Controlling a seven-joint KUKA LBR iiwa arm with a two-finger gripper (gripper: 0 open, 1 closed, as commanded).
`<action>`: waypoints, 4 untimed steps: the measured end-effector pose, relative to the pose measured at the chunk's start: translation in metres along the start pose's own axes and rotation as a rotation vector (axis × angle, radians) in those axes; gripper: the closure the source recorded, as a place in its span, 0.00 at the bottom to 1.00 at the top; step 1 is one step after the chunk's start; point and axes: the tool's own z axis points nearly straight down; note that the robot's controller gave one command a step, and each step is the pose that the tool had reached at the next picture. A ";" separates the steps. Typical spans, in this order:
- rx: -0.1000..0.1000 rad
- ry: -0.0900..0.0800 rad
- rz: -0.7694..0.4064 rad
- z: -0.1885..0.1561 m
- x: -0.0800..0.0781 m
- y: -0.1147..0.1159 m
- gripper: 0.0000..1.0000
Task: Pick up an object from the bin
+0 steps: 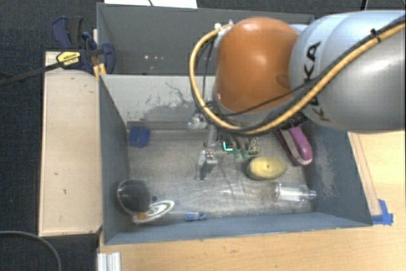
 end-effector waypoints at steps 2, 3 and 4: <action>0.001 -0.012 -0.231 0.158 -0.036 -0.145 0.00; 0.004 -0.012 -0.307 0.122 -0.027 -0.200 0.00; 0.000 -0.009 -0.305 0.124 -0.027 -0.196 1.00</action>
Offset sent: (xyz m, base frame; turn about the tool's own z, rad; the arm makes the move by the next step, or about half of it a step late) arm -0.0042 -0.0941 -0.1122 -0.2319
